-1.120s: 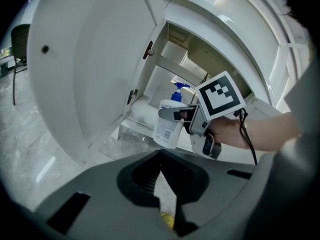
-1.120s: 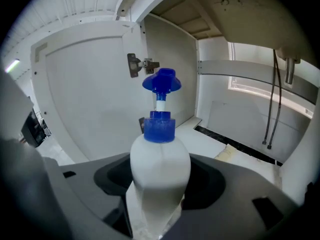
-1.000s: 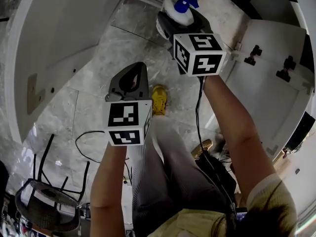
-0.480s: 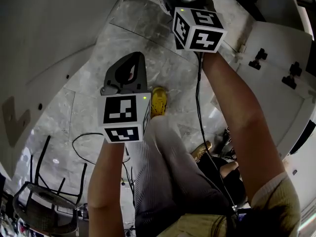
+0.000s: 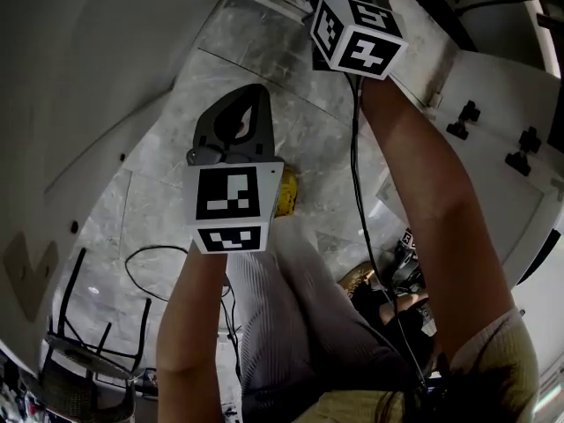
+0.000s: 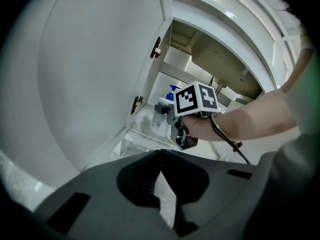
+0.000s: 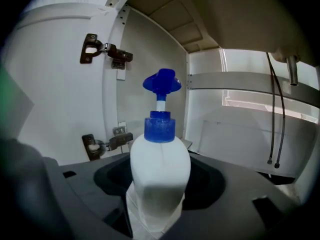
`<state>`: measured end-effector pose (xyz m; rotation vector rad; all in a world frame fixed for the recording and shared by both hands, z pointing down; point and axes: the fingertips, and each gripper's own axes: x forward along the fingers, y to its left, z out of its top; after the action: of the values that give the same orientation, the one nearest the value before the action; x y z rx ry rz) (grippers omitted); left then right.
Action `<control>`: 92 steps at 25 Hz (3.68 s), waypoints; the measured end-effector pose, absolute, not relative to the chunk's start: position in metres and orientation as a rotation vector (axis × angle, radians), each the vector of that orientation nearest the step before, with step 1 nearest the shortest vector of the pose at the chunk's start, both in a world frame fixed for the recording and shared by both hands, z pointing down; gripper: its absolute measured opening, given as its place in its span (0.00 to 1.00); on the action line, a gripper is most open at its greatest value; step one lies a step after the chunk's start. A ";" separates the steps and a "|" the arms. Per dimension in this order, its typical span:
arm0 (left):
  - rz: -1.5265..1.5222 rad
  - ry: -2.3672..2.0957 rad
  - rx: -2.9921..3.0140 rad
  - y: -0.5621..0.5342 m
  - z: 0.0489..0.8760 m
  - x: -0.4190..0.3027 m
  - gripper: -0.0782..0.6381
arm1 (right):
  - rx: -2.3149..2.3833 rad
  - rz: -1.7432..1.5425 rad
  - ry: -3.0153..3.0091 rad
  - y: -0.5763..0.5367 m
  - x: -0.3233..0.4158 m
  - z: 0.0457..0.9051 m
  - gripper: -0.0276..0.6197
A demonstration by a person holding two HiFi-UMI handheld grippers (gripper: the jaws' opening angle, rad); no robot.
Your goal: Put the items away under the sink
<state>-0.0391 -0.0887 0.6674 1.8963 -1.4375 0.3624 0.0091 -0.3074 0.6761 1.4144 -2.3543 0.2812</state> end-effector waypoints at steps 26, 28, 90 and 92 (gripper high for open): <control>0.334 -1.430 1.920 -0.092 0.690 -0.042 0.16 | 1.494 0.225 -2.404 -0.337 -0.001 0.699 0.48; 0.339 -1.419 1.943 -0.090 0.689 -0.040 0.16 | 1.482 0.210 -2.414 -0.336 -0.002 0.699 0.48; 0.380 -1.330 1.929 -0.051 0.483 -0.025 0.16 | 1.361 0.826 -2.118 -0.161 0.053 0.569 0.39; 0.385 -1.326 1.933 -0.047 0.470 -0.023 0.16 | 1.352 0.829 -2.111 -0.153 0.054 0.556 0.37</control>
<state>-0.0228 -0.0471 0.4697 1.9328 -1.3256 0.3846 0.0544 -0.1533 0.5564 1.3521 -2.1111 0.8292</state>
